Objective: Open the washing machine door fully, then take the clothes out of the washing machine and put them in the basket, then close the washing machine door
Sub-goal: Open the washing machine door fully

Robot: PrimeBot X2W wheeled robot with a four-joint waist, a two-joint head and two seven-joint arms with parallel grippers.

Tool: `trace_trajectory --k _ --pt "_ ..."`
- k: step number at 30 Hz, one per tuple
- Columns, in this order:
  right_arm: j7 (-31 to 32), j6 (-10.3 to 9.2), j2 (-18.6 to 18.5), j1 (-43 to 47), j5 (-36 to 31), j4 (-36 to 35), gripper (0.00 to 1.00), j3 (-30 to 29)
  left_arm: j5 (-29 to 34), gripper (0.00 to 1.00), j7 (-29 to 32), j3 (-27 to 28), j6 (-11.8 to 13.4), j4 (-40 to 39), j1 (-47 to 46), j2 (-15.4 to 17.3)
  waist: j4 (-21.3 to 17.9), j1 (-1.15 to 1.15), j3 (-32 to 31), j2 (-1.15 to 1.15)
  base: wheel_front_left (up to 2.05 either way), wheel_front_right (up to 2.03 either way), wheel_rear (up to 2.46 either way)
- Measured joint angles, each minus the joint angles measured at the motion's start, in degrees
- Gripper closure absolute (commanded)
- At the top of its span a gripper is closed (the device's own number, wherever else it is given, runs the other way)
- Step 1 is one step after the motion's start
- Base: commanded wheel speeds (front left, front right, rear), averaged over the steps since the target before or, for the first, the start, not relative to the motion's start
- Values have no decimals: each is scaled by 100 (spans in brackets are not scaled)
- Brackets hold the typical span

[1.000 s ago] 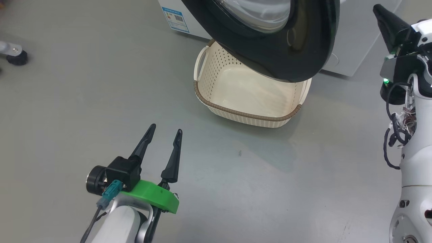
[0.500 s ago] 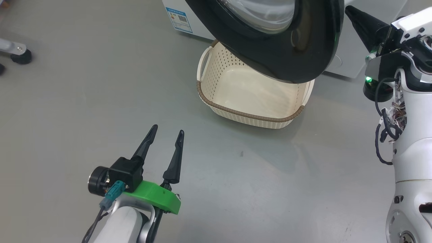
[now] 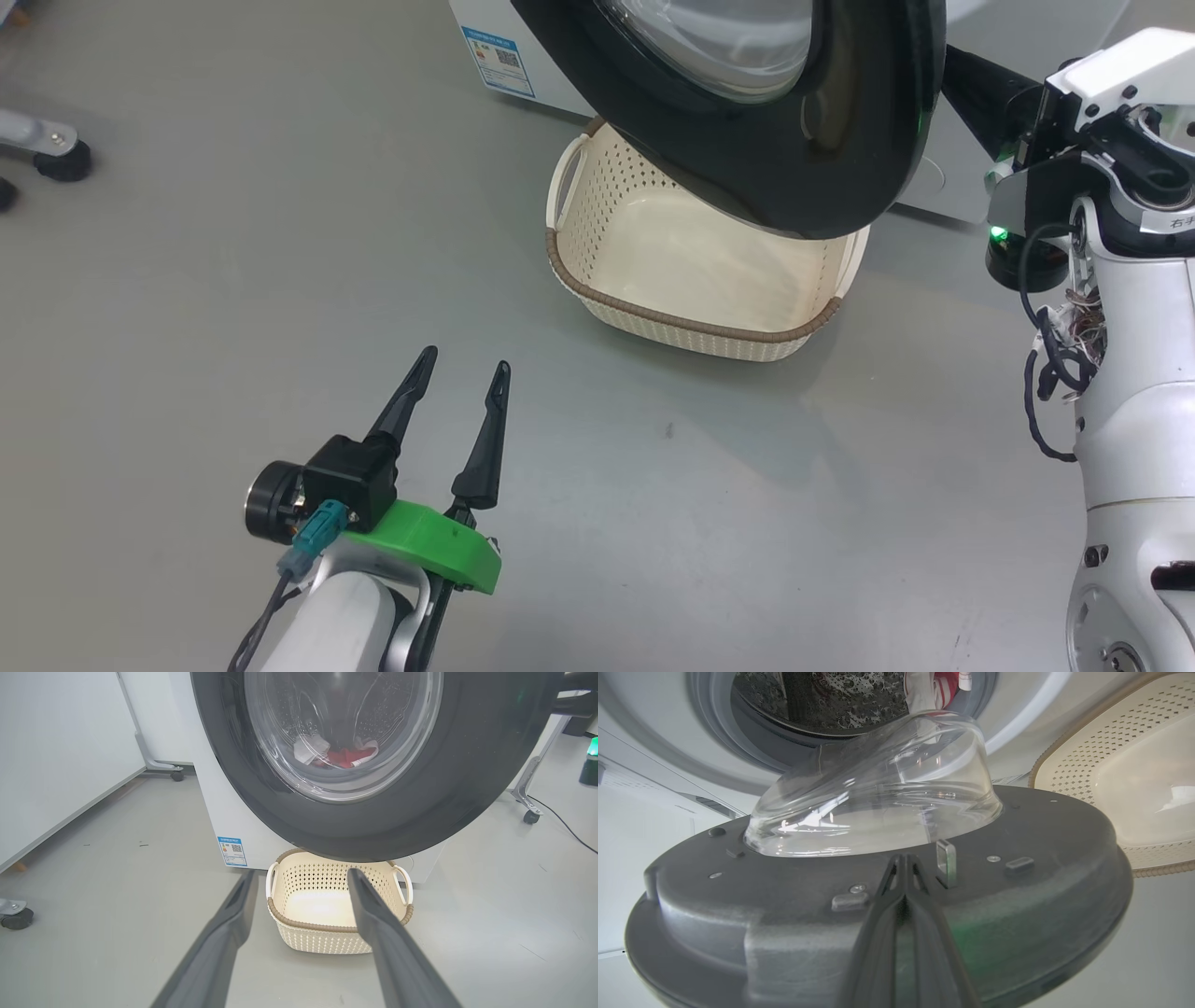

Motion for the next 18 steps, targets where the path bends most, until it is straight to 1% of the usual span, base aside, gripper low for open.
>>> trace_trajectory --k 12,18 --pt "105 -1 -1 182 151 26 100 198 1 0 0 -9 1 119 2 0 5 0 -226 0 0 0 0" --pt "175 0 2 411 471 51 100 394 26 0 0 -8 1 166 7 0 -6 0 -375 0 0 0 0"
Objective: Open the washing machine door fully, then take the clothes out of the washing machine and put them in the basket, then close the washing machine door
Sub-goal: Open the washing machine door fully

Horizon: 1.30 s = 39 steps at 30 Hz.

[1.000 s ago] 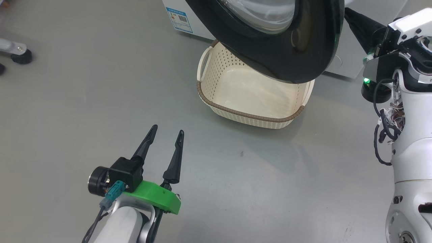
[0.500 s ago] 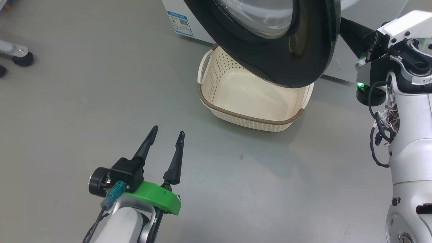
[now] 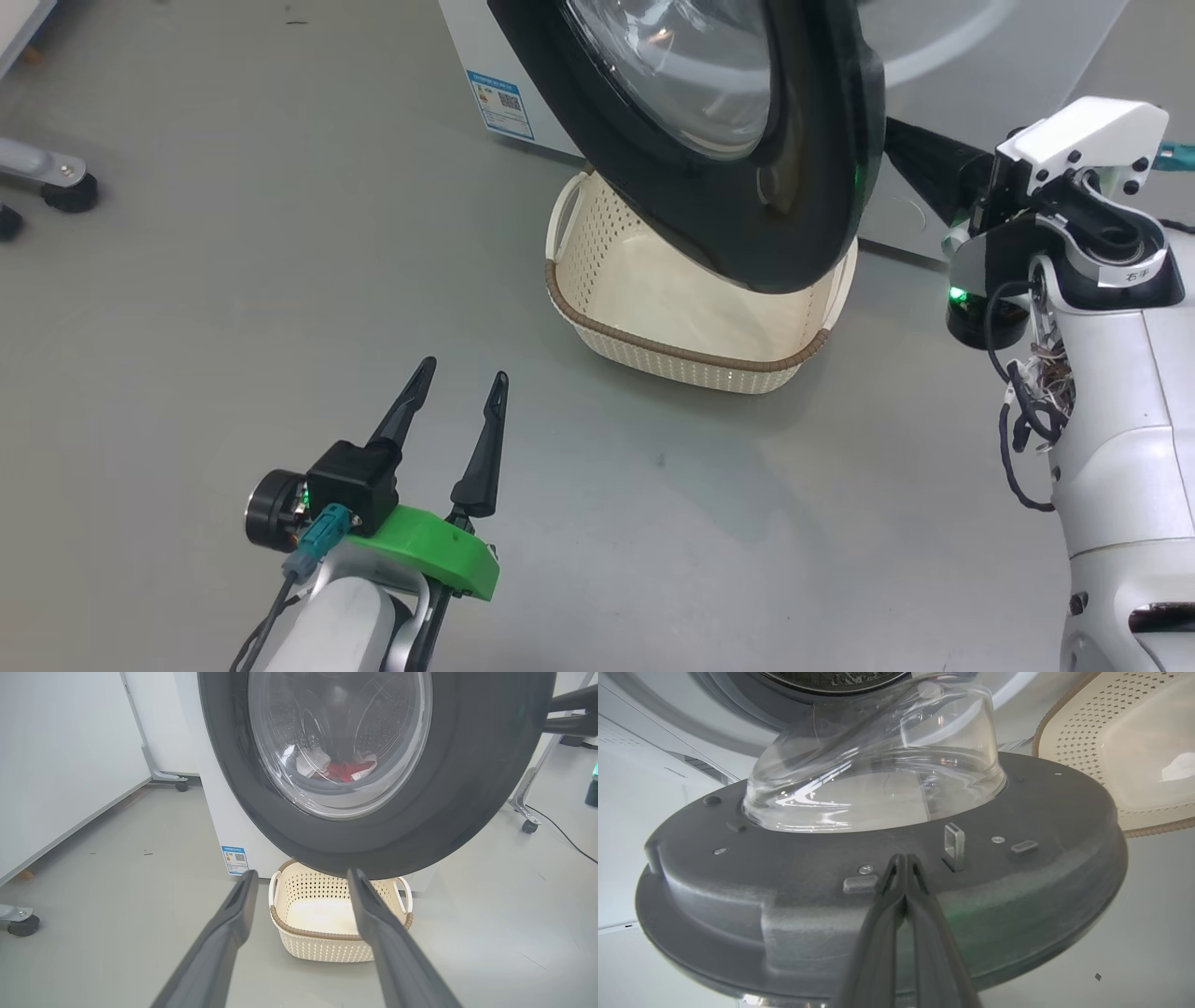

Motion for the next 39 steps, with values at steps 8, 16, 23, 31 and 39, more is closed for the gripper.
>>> trace_trajectory --k 8,16,23,31,39 --pt "49 -1 2 220 427 -30 100 405 14 0 0 3 -1 15 6 0 -13 0 -144 0 0 0 0" --pt "44 -1 7 446 823 -214 100 800 19 0 0 -12 -2 30 8 1 7 0 -226 0 0 0 0" --pt "-31 -2 2 593 1226 -354 100 1245 60 0 0 4 -3 30 14 1 65 0 -287 0 0 0 0" --pt "-156 -2 -4 727 1708 -573 100 1834 62 0 0 3 -3 30 39 2 135 0 -321 0 0 0 0" --pt "-336 -2 -3 817 2092 -780 100 2417 62 0 0 8 -3 29 96 2 192 0 -328 0 0 0 0"
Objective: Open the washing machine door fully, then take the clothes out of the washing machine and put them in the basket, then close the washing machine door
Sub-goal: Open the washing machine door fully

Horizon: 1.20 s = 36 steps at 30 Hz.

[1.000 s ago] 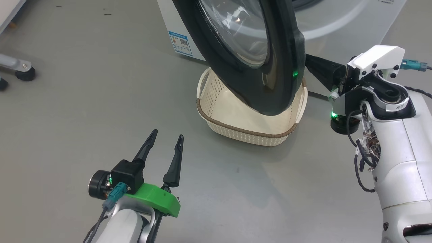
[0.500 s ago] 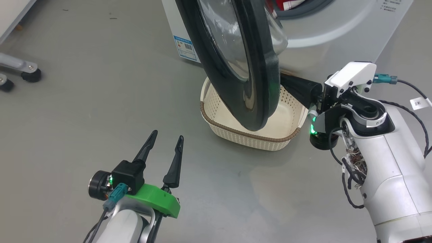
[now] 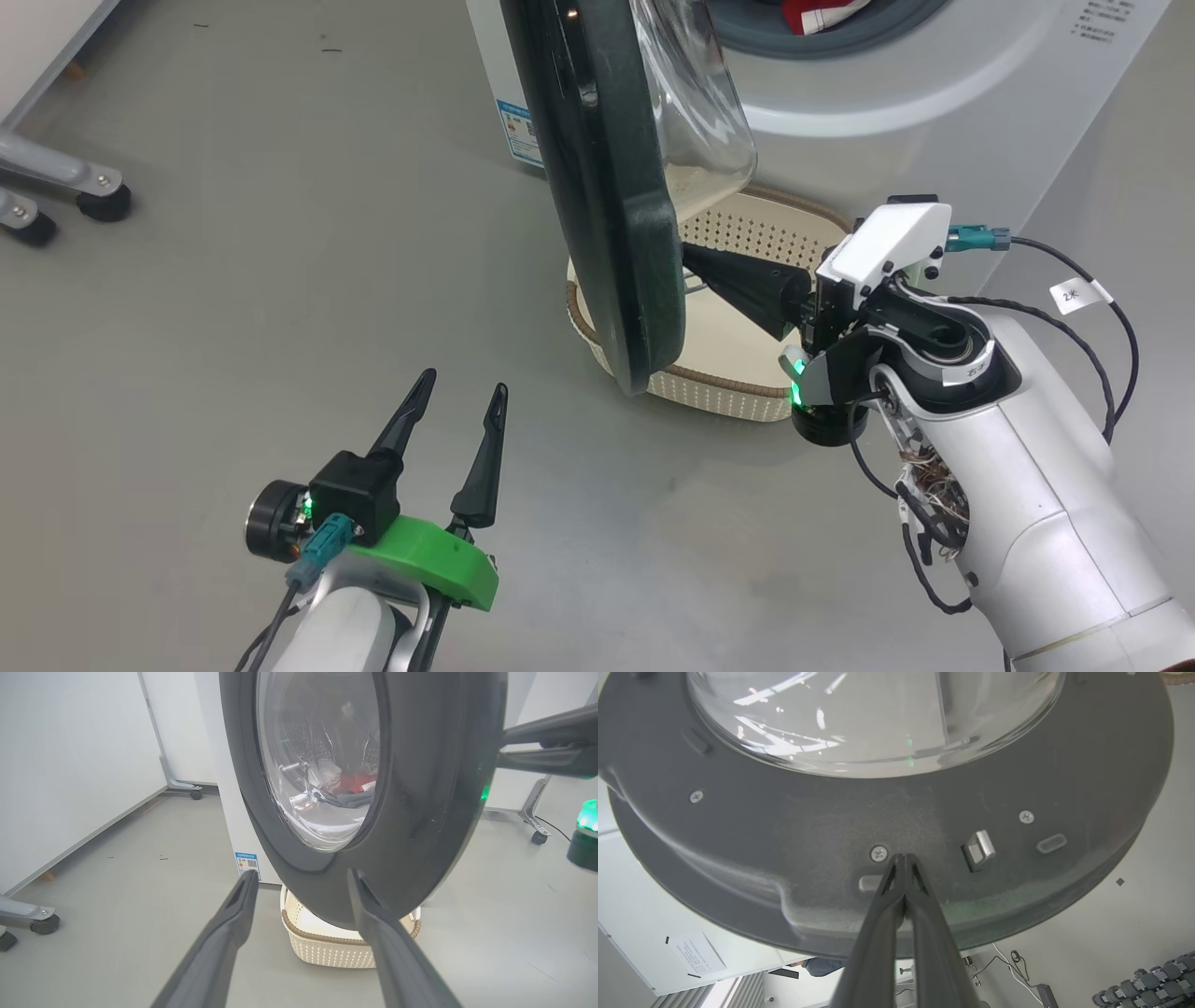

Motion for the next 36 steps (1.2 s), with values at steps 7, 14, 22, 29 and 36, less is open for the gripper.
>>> trace_trajectory --k 7,14,22,29,36 --pt "-216 0 0 84 250 -171 100 416 0 0 0 2 0 -4 2 0 19 0 -10 0 0 0 0" --pt "-456 -41 0 103 443 -283 100 666 0 0 0 18 1 -9 13 0 10 0 -12 0 0 0 0" --pt "-869 -41 9 212 339 -393 100 602 44 0 0 131 2 2 49 -1 -65 0 -157 0 0 0 0" --pt "-1329 235 -401 272 -664 -527 100 793 51 0 0 234 3 40 192 1 -200 0 -329 0 0 0 0" --pt "-1903 573 -895 633 -1637 -625 100 1074 152 0 0 560 46 93 338 25 -461 0 -587 0 0 0 0"
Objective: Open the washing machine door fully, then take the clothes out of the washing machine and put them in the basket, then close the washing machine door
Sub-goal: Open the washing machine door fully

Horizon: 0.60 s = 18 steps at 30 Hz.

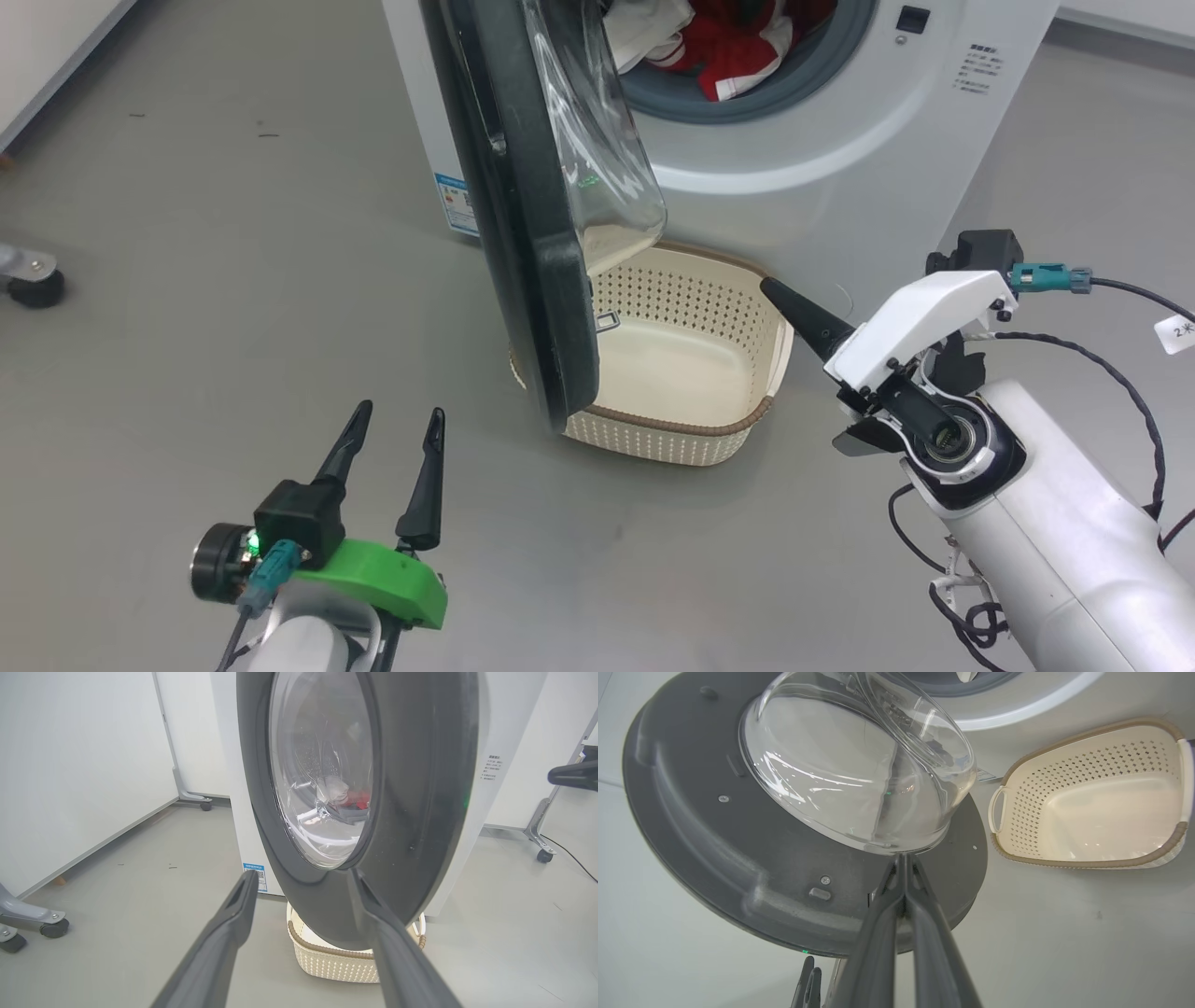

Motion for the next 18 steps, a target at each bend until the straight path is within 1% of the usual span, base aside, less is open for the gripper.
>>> trace_trajectory --k 2,5,11,15,18 --pt "-166 57 -105 70 -267 -33 100 70 0 0 0 104 0 2 49 62 -100 0 -72 0 0 0 0" --pt "-400 102 -194 249 -449 -40 100 99 0 0 0 255 0 7 111 165 -257 0 -184 0 0 0 0" --pt "-962 201 -603 549 -1359 -59 100 376 1 0 0 449 0 7 273 278 -589 0 -408 0 0 0 0" --pt "-1294 201 -792 758 -1905 -75 100 598 1 0 0 563 -1 3 367 281 -808 0 -548 0 0 0 0" --pt "-1605 193 -864 939 -2105 -112 100 606 1 0 0 620 -1 -15 447 285 -964 0 -649 0 0 0 0"
